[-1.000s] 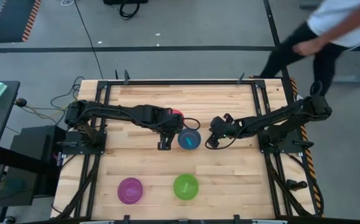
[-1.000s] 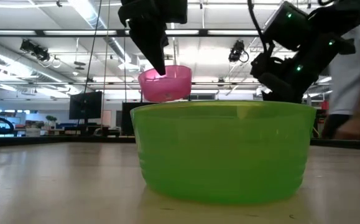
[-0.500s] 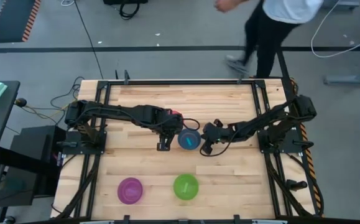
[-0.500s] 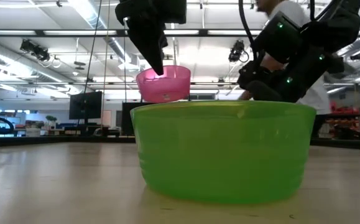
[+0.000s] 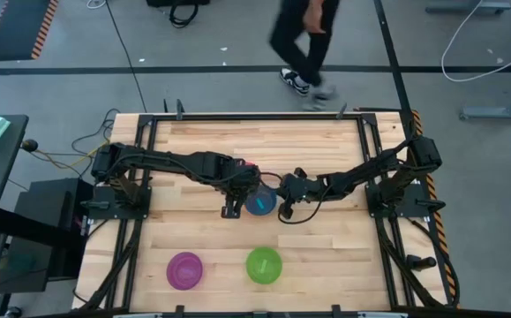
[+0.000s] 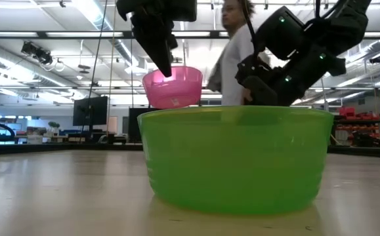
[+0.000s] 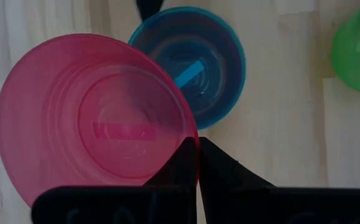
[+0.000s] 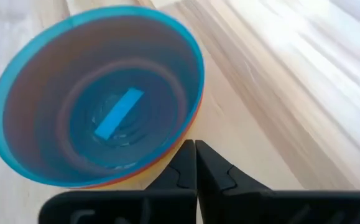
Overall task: Nest bowls inside each other
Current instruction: Stack the red bowl on top of the blue bowl
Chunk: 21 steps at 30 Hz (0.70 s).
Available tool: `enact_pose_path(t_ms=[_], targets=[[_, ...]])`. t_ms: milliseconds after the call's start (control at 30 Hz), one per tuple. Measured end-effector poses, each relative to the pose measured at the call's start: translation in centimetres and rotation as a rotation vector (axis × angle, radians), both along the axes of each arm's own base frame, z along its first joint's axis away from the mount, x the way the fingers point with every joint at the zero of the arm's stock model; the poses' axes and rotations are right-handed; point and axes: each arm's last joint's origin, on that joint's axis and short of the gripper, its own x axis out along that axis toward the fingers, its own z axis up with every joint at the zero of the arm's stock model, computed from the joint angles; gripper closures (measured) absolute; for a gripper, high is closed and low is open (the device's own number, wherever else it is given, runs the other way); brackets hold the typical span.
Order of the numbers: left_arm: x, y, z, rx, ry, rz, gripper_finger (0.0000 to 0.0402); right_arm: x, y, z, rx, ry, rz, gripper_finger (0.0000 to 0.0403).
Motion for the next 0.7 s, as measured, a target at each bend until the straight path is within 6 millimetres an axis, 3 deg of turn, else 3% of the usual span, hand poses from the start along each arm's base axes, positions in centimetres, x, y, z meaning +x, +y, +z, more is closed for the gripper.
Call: enact_pose_path(t_ms=[400, 700], targets=[[-0.1, -2.9, -0.2, -0.036, -0.011, -0.093, 0.0393, 1.6, -0.2, 0.9, -0.025, -0.044, 0.046, 0.0403], [0.0, -3.6, -0.4, -0.051, -0.016, -0.116, 0.0393, 1.6, -0.8, 0.9, -0.049, -0.034, 0.044, 0.0403]])
